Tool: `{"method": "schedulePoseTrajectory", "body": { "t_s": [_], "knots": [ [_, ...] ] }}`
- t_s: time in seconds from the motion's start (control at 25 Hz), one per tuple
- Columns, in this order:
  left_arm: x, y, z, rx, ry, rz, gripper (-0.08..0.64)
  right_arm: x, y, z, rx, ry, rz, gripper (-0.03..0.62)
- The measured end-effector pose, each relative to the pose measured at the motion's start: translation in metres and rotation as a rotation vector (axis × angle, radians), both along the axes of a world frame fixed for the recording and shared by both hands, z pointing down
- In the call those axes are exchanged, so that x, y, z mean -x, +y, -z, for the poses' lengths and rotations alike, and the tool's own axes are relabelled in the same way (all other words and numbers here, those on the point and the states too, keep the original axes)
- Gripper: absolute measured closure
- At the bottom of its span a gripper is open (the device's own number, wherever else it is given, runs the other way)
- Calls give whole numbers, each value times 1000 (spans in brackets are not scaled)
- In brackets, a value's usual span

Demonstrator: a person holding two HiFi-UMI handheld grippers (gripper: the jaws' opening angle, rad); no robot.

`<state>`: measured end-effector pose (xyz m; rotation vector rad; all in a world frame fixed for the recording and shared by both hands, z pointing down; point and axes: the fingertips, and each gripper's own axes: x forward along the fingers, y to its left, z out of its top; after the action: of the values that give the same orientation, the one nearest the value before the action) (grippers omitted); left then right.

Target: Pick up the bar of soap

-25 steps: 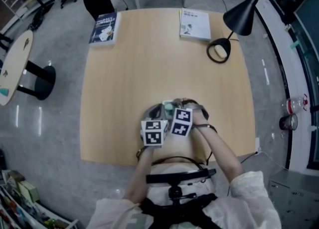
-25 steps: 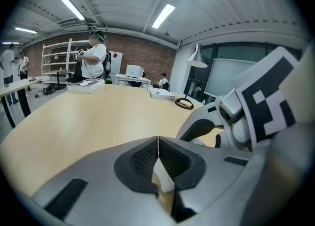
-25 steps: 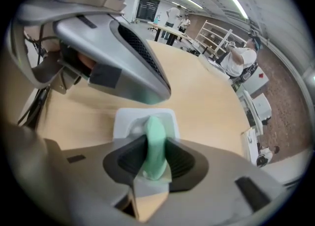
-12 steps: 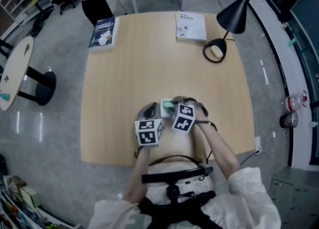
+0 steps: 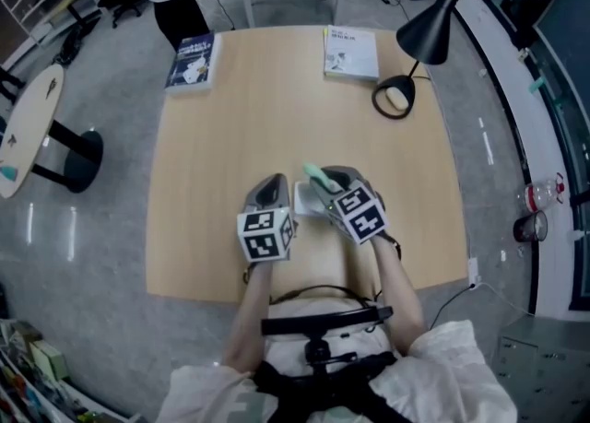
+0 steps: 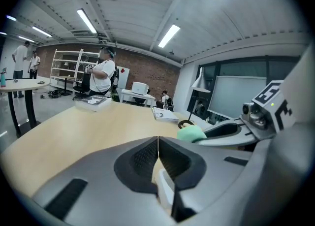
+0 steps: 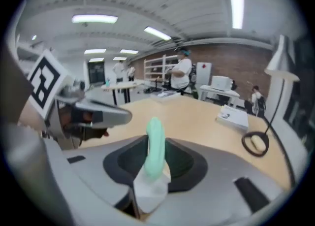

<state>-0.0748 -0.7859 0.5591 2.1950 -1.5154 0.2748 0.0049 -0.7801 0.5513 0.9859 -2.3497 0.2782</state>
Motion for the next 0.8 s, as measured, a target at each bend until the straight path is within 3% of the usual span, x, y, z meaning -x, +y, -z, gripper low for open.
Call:
{"method": "schedulePoseTrajectory", "body": {
  "t_s": [0.2,0.4,0.52,0.8],
  "knots": [
    [-3,-1,9,-12,33,2,545,-37,-10,32,66,-455,-322,479],
    [-17,3,9,0,52,-14,545,-78,-11,34,115,-724,-517,479],
    [-26,7,11,0,59,-13,545,-87,-6,38,109,-752,-540,479],
    [-38,12,11,-6,48,-8,545,-96,4,35,98,-711,-524,479]
  ]
}}
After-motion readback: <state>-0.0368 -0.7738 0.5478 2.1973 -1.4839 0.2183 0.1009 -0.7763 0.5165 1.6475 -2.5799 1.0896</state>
